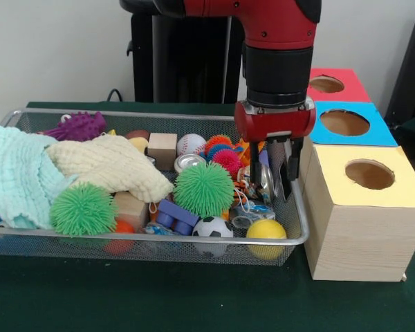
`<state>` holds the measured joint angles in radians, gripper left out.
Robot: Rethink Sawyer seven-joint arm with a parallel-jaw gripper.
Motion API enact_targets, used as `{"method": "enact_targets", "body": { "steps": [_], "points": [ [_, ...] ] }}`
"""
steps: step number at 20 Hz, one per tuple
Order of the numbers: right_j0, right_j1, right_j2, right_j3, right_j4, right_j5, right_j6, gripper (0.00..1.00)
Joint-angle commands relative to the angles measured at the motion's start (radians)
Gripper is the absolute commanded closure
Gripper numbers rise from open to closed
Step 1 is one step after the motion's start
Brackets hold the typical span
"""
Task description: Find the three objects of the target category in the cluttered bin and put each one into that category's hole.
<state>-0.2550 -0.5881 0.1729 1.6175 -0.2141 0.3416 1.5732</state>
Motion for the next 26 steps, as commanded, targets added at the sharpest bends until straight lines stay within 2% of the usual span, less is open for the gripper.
{"method": "enact_targets", "body": {
  "steps": [1,7,15,26],
  "points": [
    [0.000,0.052,0.012,-0.073,-0.055,-0.057,0.071,0.00],
    [0.017,0.076,-0.007,-0.100,-0.058,-0.054,0.072,0.00],
    [0.053,0.093,-0.069,-0.125,-0.067,-0.023,0.081,0.00],
    [0.113,0.134,-0.200,-0.152,-0.058,0.069,0.099,0.00]
  ]
}}
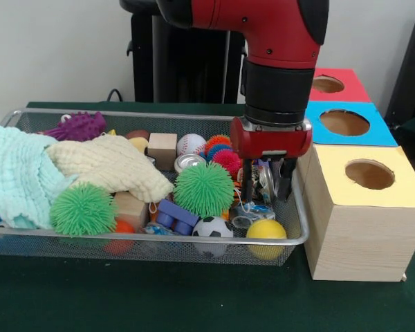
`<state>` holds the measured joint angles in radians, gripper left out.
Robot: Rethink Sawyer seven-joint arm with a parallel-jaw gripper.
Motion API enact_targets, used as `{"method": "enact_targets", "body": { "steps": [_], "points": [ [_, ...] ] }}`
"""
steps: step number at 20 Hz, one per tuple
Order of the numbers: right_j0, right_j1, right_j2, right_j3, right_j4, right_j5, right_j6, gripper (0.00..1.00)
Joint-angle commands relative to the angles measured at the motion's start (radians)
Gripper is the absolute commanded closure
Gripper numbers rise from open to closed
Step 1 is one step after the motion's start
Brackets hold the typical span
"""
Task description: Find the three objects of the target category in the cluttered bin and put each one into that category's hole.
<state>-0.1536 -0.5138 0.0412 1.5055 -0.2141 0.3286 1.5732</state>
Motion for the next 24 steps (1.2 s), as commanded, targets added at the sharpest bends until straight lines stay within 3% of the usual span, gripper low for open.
{"method": "enact_targets", "body": {
  "steps": [1,9,15,24],
  "points": [
    [0.014,0.059,-0.074,-0.041,-0.057,0.085,0.096,0.00],
    [0.017,0.092,-0.088,-0.043,-0.029,0.086,0.095,0.00],
    [0.022,0.148,-0.091,-0.014,-0.011,0.002,0.142,0.00],
    [0.014,0.177,-0.072,0.011,-0.002,-0.083,0.162,0.00]
  ]
}}
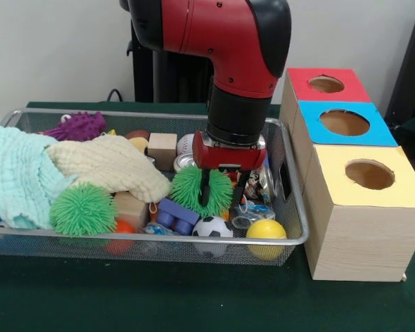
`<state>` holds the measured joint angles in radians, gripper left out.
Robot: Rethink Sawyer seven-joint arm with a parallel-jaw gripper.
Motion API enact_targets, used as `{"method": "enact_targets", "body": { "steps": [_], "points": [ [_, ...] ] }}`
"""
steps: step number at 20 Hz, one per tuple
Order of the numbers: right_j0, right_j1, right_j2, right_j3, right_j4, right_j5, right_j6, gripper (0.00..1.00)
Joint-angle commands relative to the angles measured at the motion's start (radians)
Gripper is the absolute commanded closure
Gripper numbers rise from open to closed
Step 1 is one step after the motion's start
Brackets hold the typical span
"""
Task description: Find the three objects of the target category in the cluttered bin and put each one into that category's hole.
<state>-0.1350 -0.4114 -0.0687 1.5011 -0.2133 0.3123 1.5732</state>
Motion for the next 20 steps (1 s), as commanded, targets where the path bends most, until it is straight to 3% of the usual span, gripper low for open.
{"method": "enact_targets", "body": {
  "steps": [1,10,20],
  "points": [
    [-0.008,0.074,0.043,0.020,0.001,-0.070,0.161,0.00],
    [-0.043,0.048,0.113,0.059,0.040,-0.082,0.160,0.00],
    [-0.041,-0.007,0.130,0.074,0.062,-0.024,0.142,0.00]
  ]
}}
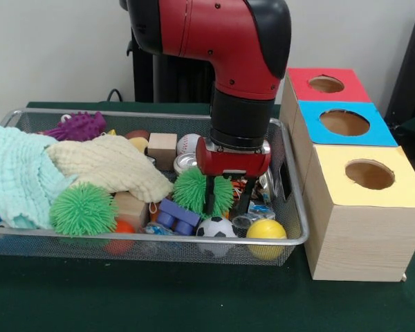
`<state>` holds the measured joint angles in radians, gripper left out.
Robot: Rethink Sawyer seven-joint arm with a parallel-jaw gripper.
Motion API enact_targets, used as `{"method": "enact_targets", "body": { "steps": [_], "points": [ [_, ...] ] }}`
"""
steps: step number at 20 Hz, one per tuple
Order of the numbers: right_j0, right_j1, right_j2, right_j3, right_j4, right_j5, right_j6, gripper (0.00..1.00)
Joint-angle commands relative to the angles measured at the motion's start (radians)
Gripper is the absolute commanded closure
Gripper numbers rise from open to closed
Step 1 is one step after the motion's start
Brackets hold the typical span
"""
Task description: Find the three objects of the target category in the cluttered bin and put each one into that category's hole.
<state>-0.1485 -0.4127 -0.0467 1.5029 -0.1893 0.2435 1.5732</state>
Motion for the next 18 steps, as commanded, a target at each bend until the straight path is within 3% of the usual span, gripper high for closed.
{"method": "enact_targets", "body": {
  "steps": [1,18],
  "points": [
    [-0.026,-0.014,0.107,0.077,0.040,0.052,0.142,0.00],
    [-0.001,-0.006,0.099,0.066,0.057,0.036,0.159,0.00]
  ]
}}
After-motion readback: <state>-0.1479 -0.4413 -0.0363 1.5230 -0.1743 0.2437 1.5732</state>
